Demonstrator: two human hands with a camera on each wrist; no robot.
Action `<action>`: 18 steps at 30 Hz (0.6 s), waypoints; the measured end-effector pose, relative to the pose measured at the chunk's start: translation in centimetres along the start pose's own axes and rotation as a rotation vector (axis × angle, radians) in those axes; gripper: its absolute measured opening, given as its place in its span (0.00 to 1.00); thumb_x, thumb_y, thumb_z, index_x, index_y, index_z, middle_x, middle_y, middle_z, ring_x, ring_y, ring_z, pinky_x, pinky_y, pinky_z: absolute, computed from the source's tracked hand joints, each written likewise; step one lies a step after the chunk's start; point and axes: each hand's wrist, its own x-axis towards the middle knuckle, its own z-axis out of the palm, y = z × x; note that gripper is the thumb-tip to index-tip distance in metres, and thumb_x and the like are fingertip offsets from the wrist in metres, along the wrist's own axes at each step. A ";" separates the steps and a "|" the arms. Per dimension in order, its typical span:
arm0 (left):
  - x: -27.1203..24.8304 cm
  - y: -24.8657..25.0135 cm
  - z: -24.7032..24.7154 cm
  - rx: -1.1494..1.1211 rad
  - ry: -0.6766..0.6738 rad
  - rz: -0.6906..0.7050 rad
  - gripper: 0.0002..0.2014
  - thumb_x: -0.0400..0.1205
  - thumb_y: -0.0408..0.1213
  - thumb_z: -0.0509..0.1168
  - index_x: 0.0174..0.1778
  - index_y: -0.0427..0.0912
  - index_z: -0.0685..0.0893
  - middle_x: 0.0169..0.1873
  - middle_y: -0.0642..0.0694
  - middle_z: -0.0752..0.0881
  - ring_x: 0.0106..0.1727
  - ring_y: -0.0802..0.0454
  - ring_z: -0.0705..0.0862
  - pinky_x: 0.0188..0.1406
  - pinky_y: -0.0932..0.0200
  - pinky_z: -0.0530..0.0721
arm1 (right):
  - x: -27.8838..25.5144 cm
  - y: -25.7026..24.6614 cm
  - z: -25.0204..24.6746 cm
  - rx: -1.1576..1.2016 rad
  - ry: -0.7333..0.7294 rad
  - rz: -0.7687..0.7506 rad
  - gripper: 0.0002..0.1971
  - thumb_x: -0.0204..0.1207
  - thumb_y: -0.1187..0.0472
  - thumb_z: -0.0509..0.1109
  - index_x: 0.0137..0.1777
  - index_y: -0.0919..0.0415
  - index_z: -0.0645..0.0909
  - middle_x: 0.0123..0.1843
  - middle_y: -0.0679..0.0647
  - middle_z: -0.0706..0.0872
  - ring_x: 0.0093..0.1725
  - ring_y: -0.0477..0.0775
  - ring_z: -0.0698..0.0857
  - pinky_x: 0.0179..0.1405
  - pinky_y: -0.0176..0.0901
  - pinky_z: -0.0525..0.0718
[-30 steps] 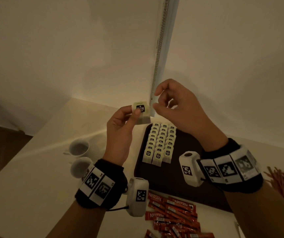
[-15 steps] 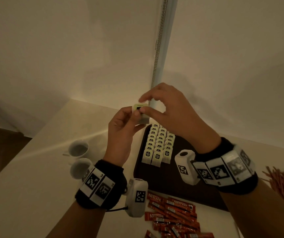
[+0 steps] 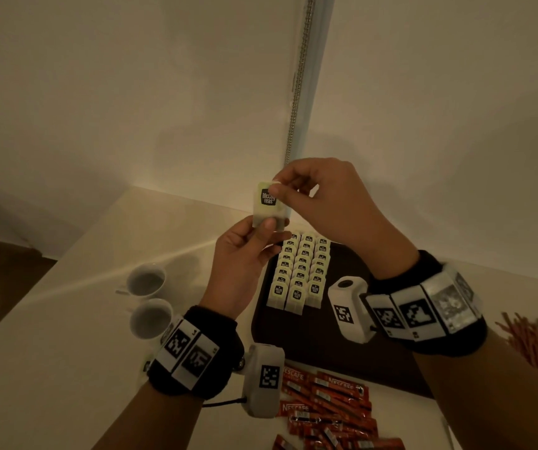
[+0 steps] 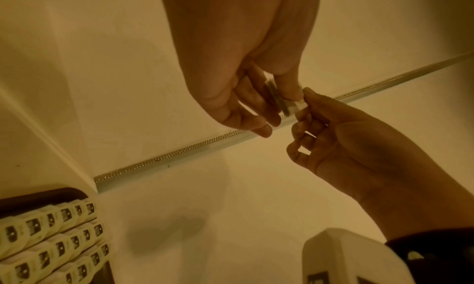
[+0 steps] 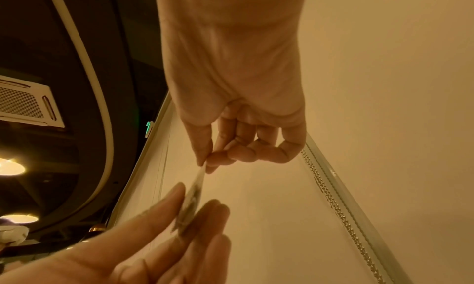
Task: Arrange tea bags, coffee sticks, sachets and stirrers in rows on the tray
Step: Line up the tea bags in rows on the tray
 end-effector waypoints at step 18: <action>-9.7 -2.3 -13.6 0.672 0.094 -0.281 0.07 0.78 0.21 0.66 0.47 0.34 0.86 0.39 0.41 0.90 0.35 0.55 0.87 0.35 0.72 0.82 | -10.5 19.1 6.1 -0.156 -0.509 0.664 0.11 0.80 0.59 0.66 0.60 0.61 0.81 0.59 0.56 0.83 0.55 0.48 0.80 0.52 0.35 0.75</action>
